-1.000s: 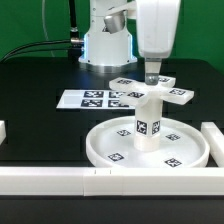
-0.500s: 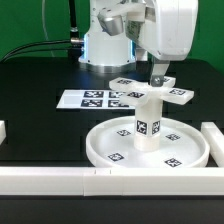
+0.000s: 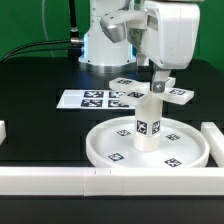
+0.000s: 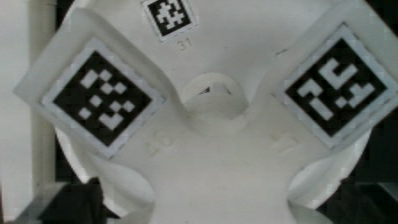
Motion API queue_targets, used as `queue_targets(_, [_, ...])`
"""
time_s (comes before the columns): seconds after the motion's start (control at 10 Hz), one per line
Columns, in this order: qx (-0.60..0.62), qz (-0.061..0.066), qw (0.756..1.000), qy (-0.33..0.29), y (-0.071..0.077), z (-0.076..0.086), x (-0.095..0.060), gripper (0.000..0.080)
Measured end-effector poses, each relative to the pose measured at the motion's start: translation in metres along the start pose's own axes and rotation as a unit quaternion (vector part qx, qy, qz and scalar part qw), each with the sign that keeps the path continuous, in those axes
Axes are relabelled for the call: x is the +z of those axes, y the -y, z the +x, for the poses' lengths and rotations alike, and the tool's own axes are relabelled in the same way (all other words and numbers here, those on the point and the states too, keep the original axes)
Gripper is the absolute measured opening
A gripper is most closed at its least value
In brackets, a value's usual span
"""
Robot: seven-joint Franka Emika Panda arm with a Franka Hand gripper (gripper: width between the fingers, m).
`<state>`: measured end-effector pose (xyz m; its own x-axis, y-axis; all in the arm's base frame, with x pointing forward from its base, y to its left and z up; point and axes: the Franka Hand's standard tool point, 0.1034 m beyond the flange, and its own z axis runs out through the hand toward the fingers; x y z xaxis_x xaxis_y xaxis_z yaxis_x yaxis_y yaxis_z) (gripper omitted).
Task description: Assemble round table
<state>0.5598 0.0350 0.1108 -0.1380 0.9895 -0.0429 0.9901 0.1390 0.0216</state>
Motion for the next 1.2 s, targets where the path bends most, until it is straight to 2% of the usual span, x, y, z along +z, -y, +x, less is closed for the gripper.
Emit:
queue_targets(0.7, [0.001, 0.008, 1.0, 0.0, 0.0034, 0.0001, 0.0093, 0.0648])
queue_targets(0.9, [0.002, 0.008, 1.0, 0.0, 0.0034, -0.0009, 0.0091, 0.0437])
queue_targets(1.2, [0.001, 0.008, 1.0, 0.001, 0.0034, -0.0029, 0.0093, 0.0439])
